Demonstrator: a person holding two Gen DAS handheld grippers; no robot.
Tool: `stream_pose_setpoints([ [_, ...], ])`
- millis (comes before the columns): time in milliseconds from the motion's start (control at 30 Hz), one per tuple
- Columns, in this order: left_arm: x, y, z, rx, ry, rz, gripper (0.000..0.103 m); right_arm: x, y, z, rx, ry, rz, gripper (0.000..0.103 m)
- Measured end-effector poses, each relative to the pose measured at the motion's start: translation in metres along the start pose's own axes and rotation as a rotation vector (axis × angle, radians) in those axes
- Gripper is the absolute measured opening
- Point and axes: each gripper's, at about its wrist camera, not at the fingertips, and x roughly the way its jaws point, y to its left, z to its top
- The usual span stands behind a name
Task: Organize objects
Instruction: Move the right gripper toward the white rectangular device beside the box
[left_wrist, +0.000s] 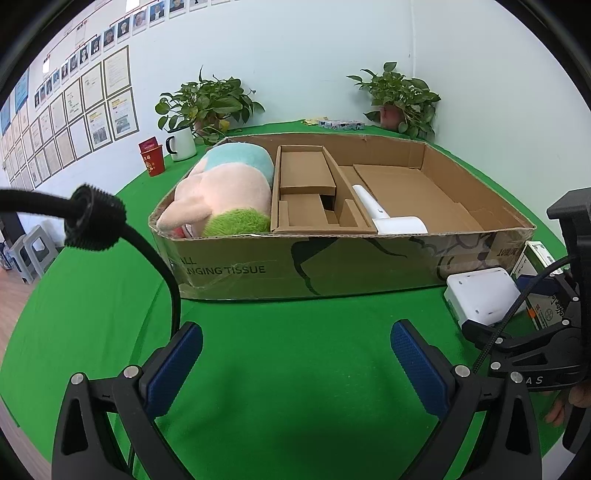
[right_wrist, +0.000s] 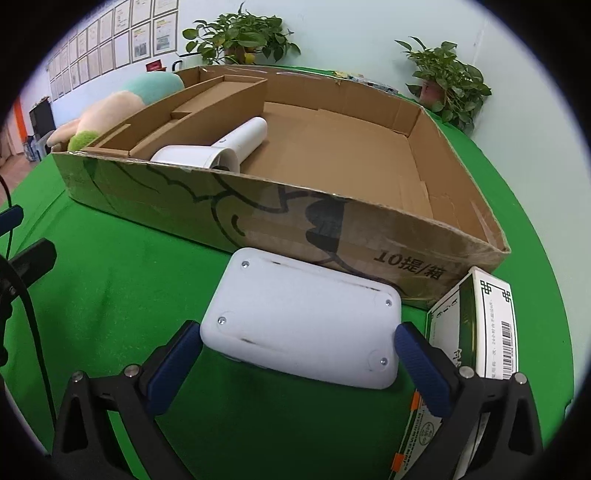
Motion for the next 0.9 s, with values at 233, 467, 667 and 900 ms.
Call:
stream_pose_setpoints([
  [233,0.002,0.007,0.001,-0.012,0.001,0.002,0.102,-0.007,0.011,0.001,0.011,-0.042,0.073,0.1],
  [467,0.004,0.013,0.0,-0.022,0.008,0.006,0.103,-0.008,0.008,-0.002,0.021,-0.056,0.065,0.097],
  [667,0.005,0.012,-0.001,-0.027,0.008,0.002,0.103,-0.002,-0.019,0.002,0.091,-0.029,0.086,0.103],
  [900,0.005,0.007,-0.003,-0.01,0.012,-0.001,0.103,-0.001,-0.015,0.008,0.107,-0.055,0.104,0.101],
])
